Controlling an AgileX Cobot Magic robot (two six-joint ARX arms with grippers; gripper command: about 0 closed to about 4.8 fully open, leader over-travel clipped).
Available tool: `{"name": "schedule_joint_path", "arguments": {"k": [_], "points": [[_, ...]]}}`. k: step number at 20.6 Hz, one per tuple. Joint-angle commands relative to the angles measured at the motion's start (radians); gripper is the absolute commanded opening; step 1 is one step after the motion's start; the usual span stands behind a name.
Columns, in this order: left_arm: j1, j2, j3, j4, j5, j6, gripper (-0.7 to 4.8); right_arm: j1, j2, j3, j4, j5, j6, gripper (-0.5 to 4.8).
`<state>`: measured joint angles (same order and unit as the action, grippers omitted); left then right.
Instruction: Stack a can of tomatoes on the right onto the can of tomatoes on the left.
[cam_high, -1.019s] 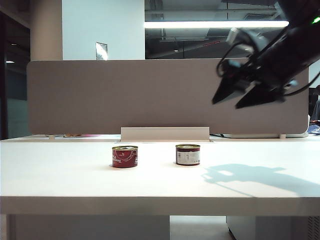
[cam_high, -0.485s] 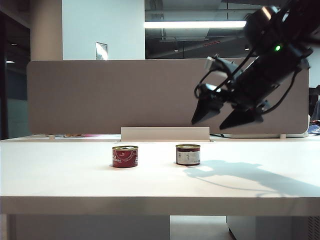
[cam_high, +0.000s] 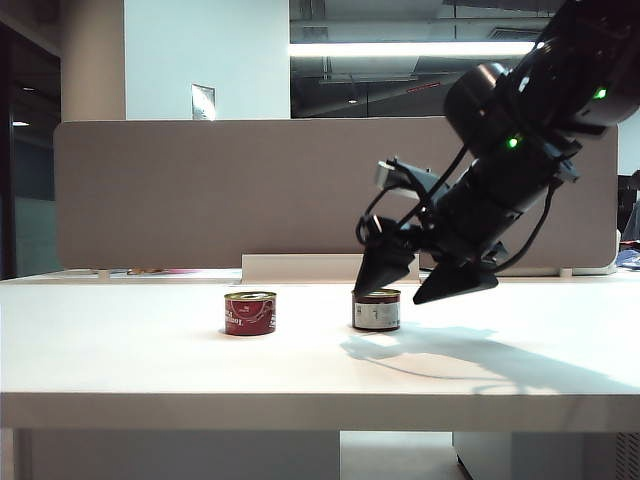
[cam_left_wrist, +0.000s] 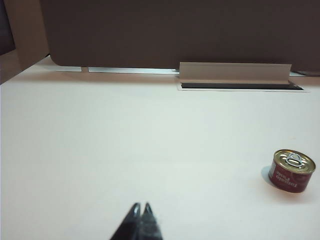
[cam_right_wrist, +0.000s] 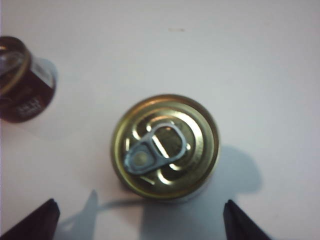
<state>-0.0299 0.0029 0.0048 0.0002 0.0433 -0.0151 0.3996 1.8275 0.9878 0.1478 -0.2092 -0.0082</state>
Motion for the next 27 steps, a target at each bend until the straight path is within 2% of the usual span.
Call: {"name": "schedule_joint_path", "arguments": {"k": [1,10,14,24,25,27], "points": [[0.001,0.001,0.003,0.009,0.002,0.003,-0.06,0.006,0.018,0.008,0.045,0.034,0.0,4.79],[0.001,0.001,0.003,0.009,0.002,0.004,-0.06,0.02,0.054,0.01,0.152,0.038,0.008,4.79],[0.001,0.001,0.003,0.009,0.002,0.004,-0.06,0.031,0.08,0.026,0.159,0.08,0.008,4.79],[0.001,0.001,0.003,0.009,0.002,0.004,-0.06,0.035,0.134,0.051,0.2,0.106,0.008,4.79],[0.001,0.001,0.003,0.009,0.002,0.004,-0.06,0.035,0.137,0.051,0.201,0.106,0.008,4.75],[0.001,0.001,0.003,0.009,0.002,0.004,-0.06,0.035,0.14,0.051,0.201,0.106,0.008,4.17]]}}
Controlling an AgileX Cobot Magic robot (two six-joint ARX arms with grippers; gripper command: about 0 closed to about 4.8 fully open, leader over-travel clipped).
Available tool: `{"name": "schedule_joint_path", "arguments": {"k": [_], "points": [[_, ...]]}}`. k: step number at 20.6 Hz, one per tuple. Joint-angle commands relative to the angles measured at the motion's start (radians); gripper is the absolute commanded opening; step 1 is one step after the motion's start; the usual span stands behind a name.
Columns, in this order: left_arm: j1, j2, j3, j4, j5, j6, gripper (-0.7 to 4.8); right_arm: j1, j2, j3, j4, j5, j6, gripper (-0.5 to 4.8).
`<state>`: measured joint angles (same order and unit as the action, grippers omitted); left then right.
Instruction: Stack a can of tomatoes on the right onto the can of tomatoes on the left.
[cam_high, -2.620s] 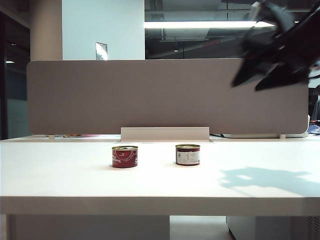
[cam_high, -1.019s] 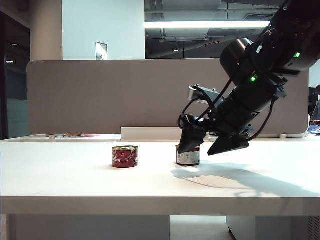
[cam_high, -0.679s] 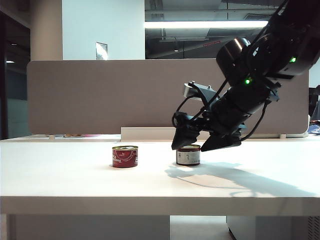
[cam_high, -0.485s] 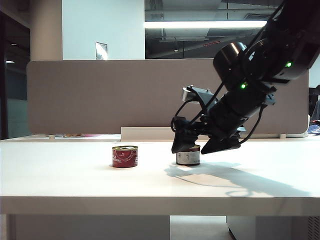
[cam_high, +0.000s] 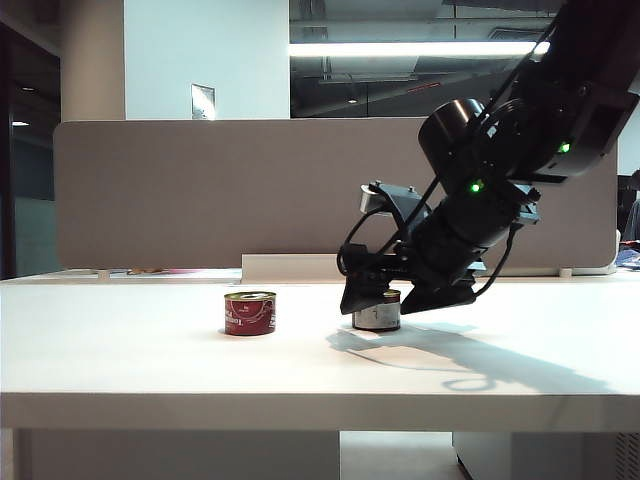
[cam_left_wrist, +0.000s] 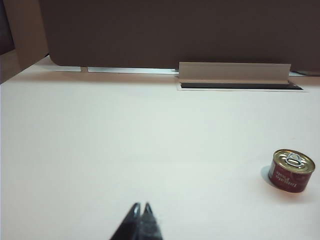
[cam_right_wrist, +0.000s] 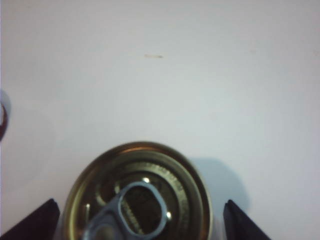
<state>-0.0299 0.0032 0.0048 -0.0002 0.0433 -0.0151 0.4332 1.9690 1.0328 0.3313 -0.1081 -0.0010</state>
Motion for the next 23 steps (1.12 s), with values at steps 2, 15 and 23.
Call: {"name": "schedule_joint_path", "arguments": {"k": [2,15,23], "points": [[0.001,0.001,0.003,0.009,0.002,0.004,-0.06,0.002,-0.002,0.006,0.02,0.005,0.001,3.62],[0.001,0.001,0.003,0.009,0.002,0.003,-0.06,0.002,-0.005,0.009,0.096,-0.002,0.001,2.07],[0.001,0.001,0.003,0.009,0.002,0.003,-0.06,0.04,-0.048,0.064,0.065,-0.036,-0.001,2.07]]}}
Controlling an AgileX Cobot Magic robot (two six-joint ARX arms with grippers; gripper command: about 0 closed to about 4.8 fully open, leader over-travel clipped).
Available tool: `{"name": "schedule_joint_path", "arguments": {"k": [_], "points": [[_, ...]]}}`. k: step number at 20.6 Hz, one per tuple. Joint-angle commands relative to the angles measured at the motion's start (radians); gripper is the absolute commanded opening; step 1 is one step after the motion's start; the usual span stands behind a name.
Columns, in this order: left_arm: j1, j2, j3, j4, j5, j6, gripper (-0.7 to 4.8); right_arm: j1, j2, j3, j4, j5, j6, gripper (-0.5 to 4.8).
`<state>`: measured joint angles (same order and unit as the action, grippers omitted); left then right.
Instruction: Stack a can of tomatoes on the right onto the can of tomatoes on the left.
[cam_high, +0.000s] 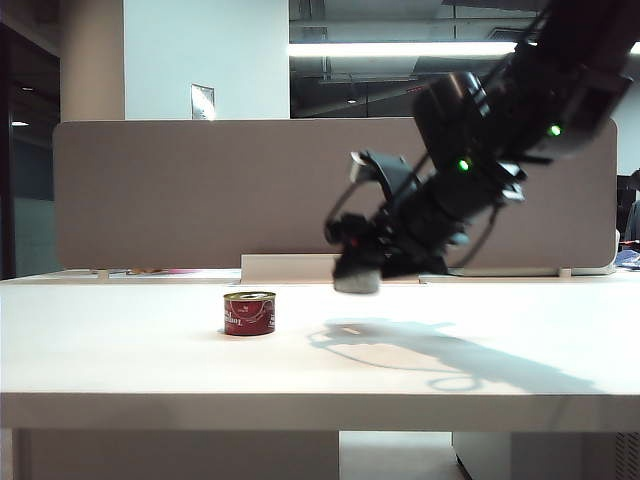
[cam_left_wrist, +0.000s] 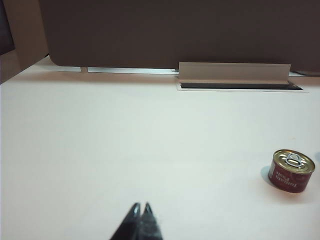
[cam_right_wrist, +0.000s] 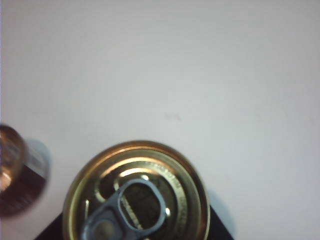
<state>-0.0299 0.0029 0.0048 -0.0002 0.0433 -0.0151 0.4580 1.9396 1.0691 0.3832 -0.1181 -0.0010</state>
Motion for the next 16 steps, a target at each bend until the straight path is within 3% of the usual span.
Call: {"name": "schedule_joint_path", "arguments": {"k": [1,8,16], "points": [[0.001,0.001,0.003,0.009,0.002,0.003,-0.06,0.035,-0.019,0.065,-0.032,-0.031,-0.009,2.07],[0.0,0.001,0.003,0.009,0.003,0.003,-0.06,0.104,-0.017,0.151,-0.116,-0.029,-0.086,2.07],[0.0,0.001,0.003,0.009,0.005,0.003,-0.06,0.153,0.025,0.207,-0.143,-0.017,-0.089,2.07]]}}
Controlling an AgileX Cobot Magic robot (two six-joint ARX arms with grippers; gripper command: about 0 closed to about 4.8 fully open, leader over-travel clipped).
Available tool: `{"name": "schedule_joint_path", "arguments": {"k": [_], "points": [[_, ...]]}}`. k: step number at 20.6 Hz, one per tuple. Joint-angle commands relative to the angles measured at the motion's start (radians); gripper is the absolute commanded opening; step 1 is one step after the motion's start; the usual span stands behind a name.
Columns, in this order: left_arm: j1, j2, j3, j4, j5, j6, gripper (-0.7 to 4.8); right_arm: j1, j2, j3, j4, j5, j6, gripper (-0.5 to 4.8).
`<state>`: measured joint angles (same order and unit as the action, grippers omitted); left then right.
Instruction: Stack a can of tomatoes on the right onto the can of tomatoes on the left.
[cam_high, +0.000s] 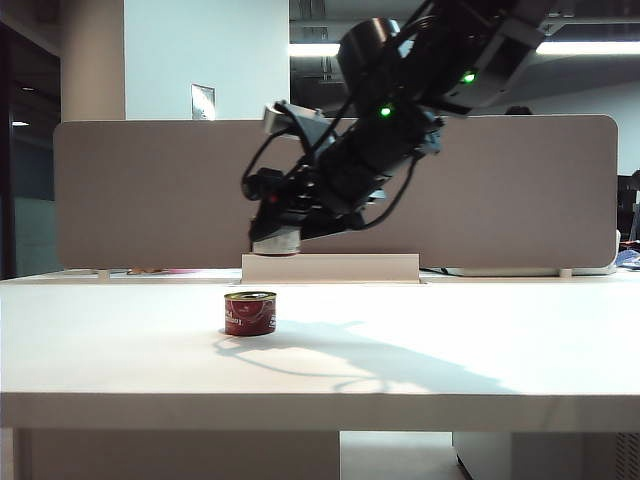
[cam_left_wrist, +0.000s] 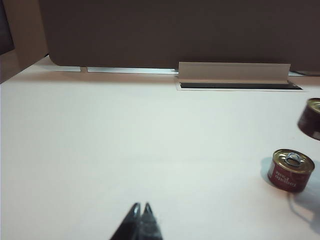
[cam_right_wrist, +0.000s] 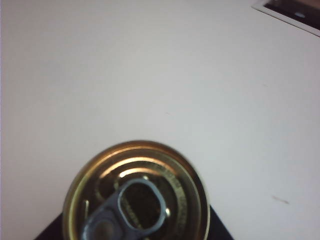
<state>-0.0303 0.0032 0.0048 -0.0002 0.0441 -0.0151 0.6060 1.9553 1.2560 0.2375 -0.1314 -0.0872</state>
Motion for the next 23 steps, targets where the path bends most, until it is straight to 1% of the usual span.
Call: {"name": "schedule_joint_path", "arguments": {"k": [1,4,15,19,20,23], "points": [[0.001,0.001,0.003,0.009,0.004,0.003,-0.06,0.01,0.017,0.029,-0.006,-0.001,-0.003,2.07],[0.001,0.001,0.003,0.009,0.005,0.003,-0.06,0.018,0.043,0.062,-0.034,0.005,-0.003,2.07],[0.001,0.001,0.003,0.009,0.004,0.003,-0.06,0.047,0.074,0.067,-0.032,0.007,-0.003,2.07],[0.001,0.001,0.003,0.009,0.005,0.003,-0.06,0.056,0.097,0.072,-0.031,0.011,-0.03,2.07],[0.001,0.001,0.003,0.009,0.004,0.003,-0.06,0.06,0.101,0.074,-0.028,0.035,-0.039,2.07],[0.001,0.001,0.003,0.009,0.005,0.003,-0.06,0.06,0.101,0.076,-0.008,0.055,-0.041,2.07]]}}
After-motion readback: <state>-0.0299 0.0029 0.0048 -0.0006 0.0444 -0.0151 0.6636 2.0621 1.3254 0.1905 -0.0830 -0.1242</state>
